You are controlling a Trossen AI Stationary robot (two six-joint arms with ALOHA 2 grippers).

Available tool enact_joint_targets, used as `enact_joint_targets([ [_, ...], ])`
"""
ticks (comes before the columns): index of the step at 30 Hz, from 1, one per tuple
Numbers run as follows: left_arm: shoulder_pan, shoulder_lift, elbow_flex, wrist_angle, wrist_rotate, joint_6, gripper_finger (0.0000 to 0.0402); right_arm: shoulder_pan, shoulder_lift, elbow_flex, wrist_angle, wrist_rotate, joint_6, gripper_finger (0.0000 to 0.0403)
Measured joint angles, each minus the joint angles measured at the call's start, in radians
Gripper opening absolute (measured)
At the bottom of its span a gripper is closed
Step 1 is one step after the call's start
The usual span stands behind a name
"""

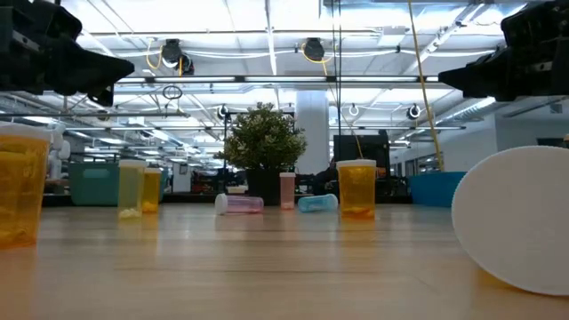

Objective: Pick and place medicine bottles into bin by pill shape (circle, oval)
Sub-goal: Put the small orange pill bottle into the green bin

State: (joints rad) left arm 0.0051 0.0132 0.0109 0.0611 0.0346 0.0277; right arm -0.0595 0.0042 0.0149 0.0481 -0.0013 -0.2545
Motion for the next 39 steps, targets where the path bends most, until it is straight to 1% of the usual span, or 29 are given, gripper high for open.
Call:
enact_joint_targets([
  [3, 0.000, 0.000, 0.009, 0.004, -0.031, -0.021, 0.0031, 0.000, 0.000, 0.000, 0.000, 0.000, 0.028, 0.0000],
  [6, 0.000, 0.000, 0.052, -0.013, -0.036, -0.038, 0.0030, 0.000, 0.000, 0.000, 0.000, 0.000, 0.077, 0.0000],
  [10, 0.000, 0.008, 0.152, -0.096, -0.037, -0.041, 0.0030, 0.000, 0.000, 0.000, 0.000, 0.000, 0.115, 0.0000],
  [13, 0.000, 0.043, 0.249, -0.180, -0.037, -0.056, 0.0030, 0.000, 0.000, 0.000, 0.000, 0.000, 0.116, 0.0000],
  [17, 0.000, 0.135, 0.389, -0.276, -0.036, -0.061, 0.0030, 0.000, 0.000, 0.000, 0.000, 0.000, 0.141, 0.0000],
  [26, 0.000, 0.427, 0.731, -0.515, -0.036, -0.030, 0.0030, 0.000, 0.000, 0.000, -0.001, 0.000, 0.301, 0.0000],
  [30, 0.000, 0.546, 0.868, -0.593, -0.036, 0.009, 0.0030, 0.000, 0.000, 0.000, -0.013, 0.000, 0.322, 0.0000],
  [34, 0.000, 0.647, 1.008, -0.718, -0.037, 0.019, 0.0030, 0.000, 0.001, 0.000, -0.015, -0.001, 0.323, 0.0000],
  [37, 0.000, 0.702, 1.076, -0.799, -0.038, 0.007, 0.0030, 0.002, 0.006, 0.000, -0.015, -0.019, 0.349, 0.0000],
  [39, -0.001, 0.721, 1.084, -0.821, -0.047, -0.046, 0.0030, 0.003, 0.011, 0.000, -0.013, -0.027, 0.388, 0.0000],
])
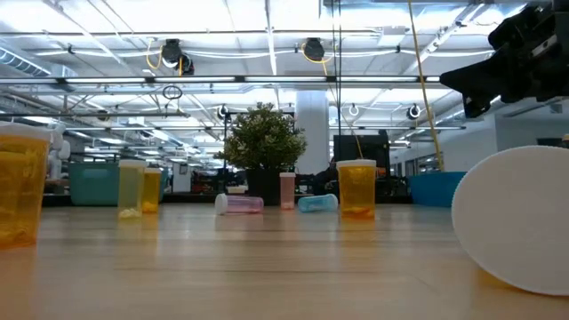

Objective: Pick and place medicine bottles into bin by pill shape (circle, oval)
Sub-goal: Put the small orange pill bottle into the green bin

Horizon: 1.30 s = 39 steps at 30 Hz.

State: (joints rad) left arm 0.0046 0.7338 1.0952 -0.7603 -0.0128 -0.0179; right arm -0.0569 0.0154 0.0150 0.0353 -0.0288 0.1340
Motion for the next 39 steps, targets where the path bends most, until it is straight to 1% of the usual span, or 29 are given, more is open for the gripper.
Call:
enact_joint_targets([
  [3, -0.014, 0.007, -0.037, 0.008, -0.020, -0.046, 0.0030, 0.000, 0.004, 0.000, 0.002, -0.001, 0.042, 0.0000],
  [7, -0.048, 0.008, -0.107, 0.067, -0.094, -0.010, 0.0030, 0.000, 0.029, 0.030, 0.013, -0.002, 0.042, 0.0000],
  [9, -0.055, 0.009, -0.115, 0.087, -0.124, 0.013, 0.0030, 0.000, 0.059, 0.056, -0.002, -0.002, 0.044, 0.0000],
  [13, -0.055, 0.010, -0.114, 0.126, -0.131, 0.023, 0.0031, 0.000, 0.137, 0.180, -0.006, -0.002, 0.035, 0.0000],
  [16, -0.055, 0.012, -0.114, 0.127, -0.131, 0.037, 0.0031, 0.000, 0.223, 0.289, -0.064, -0.002, 0.029, 0.0000],
  [24, -0.055, 0.024, -0.114, 0.125, -0.132, 0.042, 0.0031, 0.000, 0.470, 0.629, -0.214, 0.000, 0.030, 0.0000],
  [29, -0.055, 0.032, -0.114, 0.122, -0.133, 0.042, 0.0031, 0.000, 0.635, 0.802, -0.326, 0.001, 0.000, 0.0000],
  [34, -0.055, 0.045, -0.114, 0.119, -0.143, 0.046, 0.0031, 0.000, 0.788, 0.911, -0.406, 0.003, -0.027, 0.0000],
  [39, -0.055, 0.065, -0.114, 0.107, -0.146, 0.042, 0.0031, 0.000, 0.888, 0.927, -0.400, 0.006, -0.089, 0.0000],
])
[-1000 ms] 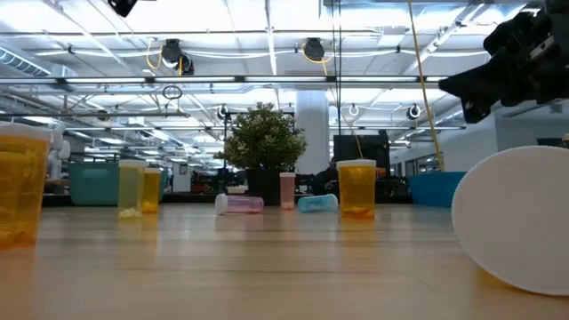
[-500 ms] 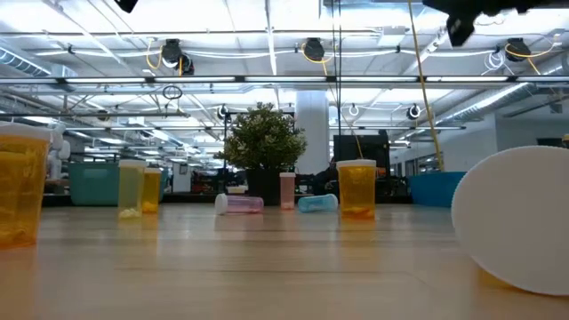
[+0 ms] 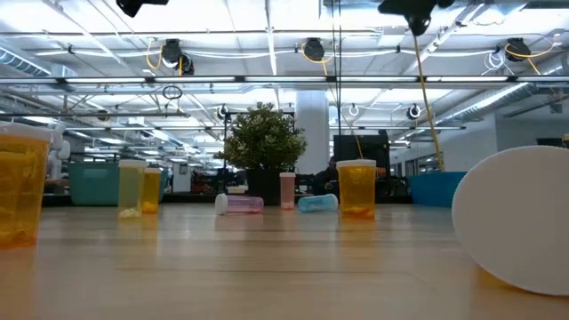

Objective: Pick and place medicine bottles into bin by pill shape (circle, oval)
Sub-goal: Put the small orange pill bottle into the green bin

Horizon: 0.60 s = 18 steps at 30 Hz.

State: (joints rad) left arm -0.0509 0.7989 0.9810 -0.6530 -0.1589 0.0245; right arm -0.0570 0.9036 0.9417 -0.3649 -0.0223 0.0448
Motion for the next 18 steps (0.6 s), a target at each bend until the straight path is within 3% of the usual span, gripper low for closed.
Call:
enact_joint_targets([
  [8, 0.000, 0.058, -0.016, 0.017, 0.000, -0.020, 0.0031, -0.002, 0.096, 0.000, 0.007, 0.000, -0.113, 0.0000],
  [18, 0.000, 0.173, -0.061, 0.010, -0.001, -0.148, 0.0031, -0.002, 0.114, 0.000, 0.009, 0.000, -0.211, 0.0000],
])
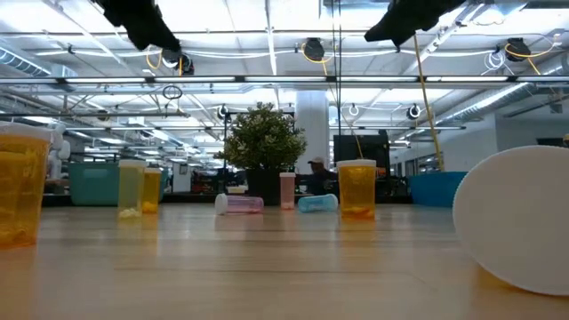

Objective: Pick and place medicine bottles into bin by pill shape (circle, oval)
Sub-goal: Put the small orange pill bottle into the green bin

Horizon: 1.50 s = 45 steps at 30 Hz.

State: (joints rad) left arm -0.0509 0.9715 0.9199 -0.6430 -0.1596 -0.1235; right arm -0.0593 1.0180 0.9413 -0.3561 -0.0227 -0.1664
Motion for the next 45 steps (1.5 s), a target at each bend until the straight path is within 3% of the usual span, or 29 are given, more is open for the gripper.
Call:
enact_joint_targets([
  [11, 0.006, 0.136, 0.025, -0.145, 0.063, -0.051, 0.0047, -0.001, 0.000, 0.000, 0.000, 0.003, -0.106, 0.0000],
  [21, 0.007, 0.166, 0.026, -0.299, 0.047, -0.004, 0.0202, -0.008, 0.000, 0.000, 0.045, 0.078, -0.168, 0.0000],
  [26, 0.007, 0.233, 0.026, -0.283, 0.022, 0.040, 0.0243, -0.020, 0.000, 0.000, 0.036, 0.077, -0.163, 0.0000],
  [45, 0.068, 0.439, 0.026, -0.259, 0.002, 0.229, 0.0251, -0.018, 0.000, 0.000, 0.029, 0.078, -0.168, 0.0000],
])
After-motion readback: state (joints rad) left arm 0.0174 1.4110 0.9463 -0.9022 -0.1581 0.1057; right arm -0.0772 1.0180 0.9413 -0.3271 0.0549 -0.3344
